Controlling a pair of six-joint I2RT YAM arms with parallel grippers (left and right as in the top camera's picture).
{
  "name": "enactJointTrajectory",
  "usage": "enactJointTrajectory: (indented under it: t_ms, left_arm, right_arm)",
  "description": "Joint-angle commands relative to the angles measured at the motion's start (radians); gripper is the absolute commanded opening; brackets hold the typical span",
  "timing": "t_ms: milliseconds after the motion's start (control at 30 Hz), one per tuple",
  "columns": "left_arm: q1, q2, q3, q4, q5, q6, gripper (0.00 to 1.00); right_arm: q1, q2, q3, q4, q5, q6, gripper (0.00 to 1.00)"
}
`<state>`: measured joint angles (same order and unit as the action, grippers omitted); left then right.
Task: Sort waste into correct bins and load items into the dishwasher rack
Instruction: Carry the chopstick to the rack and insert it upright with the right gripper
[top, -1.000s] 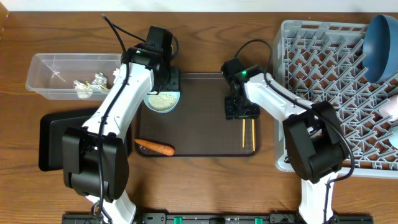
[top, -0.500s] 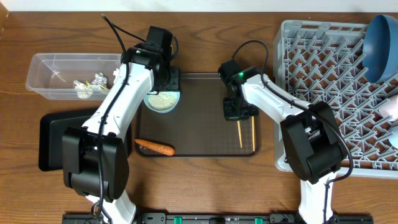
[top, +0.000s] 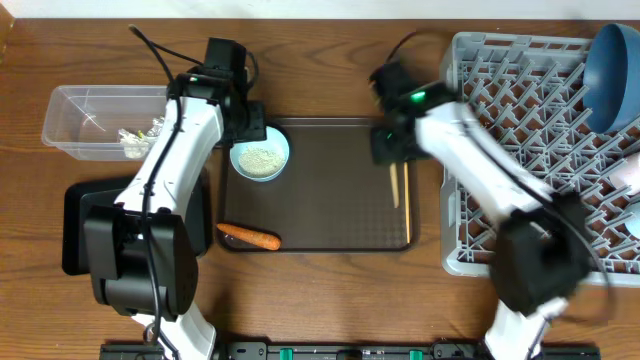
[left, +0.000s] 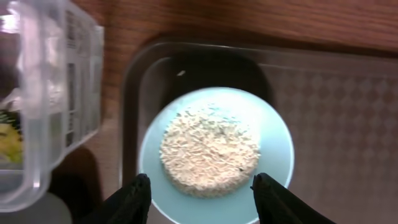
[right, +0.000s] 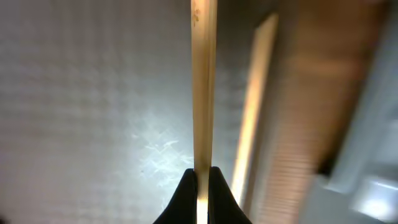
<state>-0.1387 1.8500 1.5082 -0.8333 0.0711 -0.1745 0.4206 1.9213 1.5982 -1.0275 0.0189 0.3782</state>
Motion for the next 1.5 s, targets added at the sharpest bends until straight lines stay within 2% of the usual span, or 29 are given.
enactJointTrajectory:
  t_ms: [0,167,333,700,767,833,967,1200,1467]
  left_arm:
    - [0.01,-0.002,-0.013,-0.004,-0.012,0.021,0.55]
    - [0.01,-0.002,-0.013,-0.004,-0.012,0.021,0.56]
    - [0.01,-0.002,-0.013,-0.003,-0.012,0.021,0.56]
    - [0.01,-0.002,-0.013,-0.003,-0.012,0.021,0.56]
    - [0.01,-0.002,-0.013,-0.003,-0.012,0.021,0.56]
    - [0.01,-0.002,-0.013,-0.003,-0.012,0.021,0.56]
    - [0.01,-0.002,-0.013,-0.004,-0.012,0.021,0.56]
    - [0.01,-0.002,-0.013,-0.004,-0.012,0.021,0.56]
    - [0.01,-0.002,-0.013,-0.004,-0.012,0.021,0.56]
  right_arm:
    - [-0.072,-0.137,0.033,-0.036,0.105,-0.036,0.01]
    - [-0.201,-0.157,0.024,-0.131,0.121,-0.099,0.01]
    - [-0.294,-0.154,-0.065,-0.129,0.061,-0.186,0.01]
    - [-0.308,-0.154,-0.317,0.055,-0.035,-0.245,0.03]
    - [-0.307,-0.154,-0.329,0.061,-0.035,-0.245,0.12]
    - [-0.307,-0.155,-0.324,0.052,-0.036,-0.245,0.34]
    - [-0.303,-0.176,-0.247,-0.004,-0.035,-0.245,0.61]
    - [-0.297,-0.241,-0.027,-0.016,-0.04,-0.245,0.67]
    - [-0.214,-0.207,-0.077,0.06,-0.084,-0.216,0.66]
